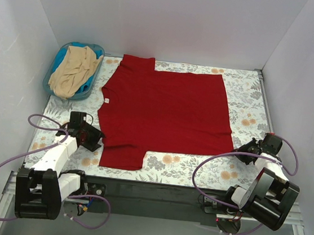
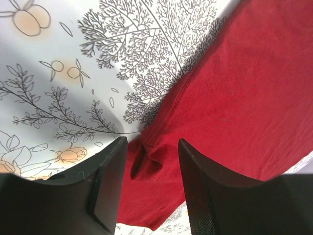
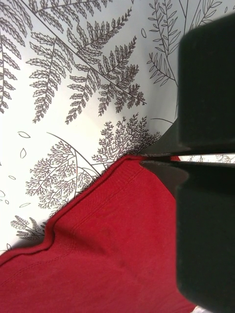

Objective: Fold and stack the t-shirts
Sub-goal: Fold the tshirt

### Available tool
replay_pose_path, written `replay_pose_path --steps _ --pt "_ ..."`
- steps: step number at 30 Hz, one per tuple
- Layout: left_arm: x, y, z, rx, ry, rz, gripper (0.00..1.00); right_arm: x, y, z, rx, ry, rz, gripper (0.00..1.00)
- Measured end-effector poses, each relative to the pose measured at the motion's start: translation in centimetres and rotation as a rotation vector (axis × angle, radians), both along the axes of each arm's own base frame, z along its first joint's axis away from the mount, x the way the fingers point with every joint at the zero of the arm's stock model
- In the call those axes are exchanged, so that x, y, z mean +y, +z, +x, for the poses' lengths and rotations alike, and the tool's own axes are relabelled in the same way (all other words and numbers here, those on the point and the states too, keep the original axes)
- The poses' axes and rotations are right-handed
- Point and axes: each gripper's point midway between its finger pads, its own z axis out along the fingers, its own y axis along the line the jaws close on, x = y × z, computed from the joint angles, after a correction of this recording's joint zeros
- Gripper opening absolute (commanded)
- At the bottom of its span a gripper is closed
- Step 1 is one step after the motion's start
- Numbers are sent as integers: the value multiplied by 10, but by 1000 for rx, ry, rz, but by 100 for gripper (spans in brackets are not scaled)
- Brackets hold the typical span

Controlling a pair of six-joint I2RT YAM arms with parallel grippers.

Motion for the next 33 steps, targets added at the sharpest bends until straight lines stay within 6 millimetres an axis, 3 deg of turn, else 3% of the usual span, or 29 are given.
replay_pose_path --steps 6,11,13,18,33 --pt "-6 2 4 -24 -30 1 44 0 1 2 -9 -1 2 1" --pt "-8 -1 6 -36 -34 -2 25 -1 3 5 -23 0 0 1" --pt "-8 -3 6 -32 -34 -1 22 -1 3 5 -25 0 1 1" --pt "-8 -4 9 -36 -43 3 0 0 3 5 -25 -1 3 1" --pt "-8 30 36 -128 -74 16 0 1 12 9 -57 -17 14 1"
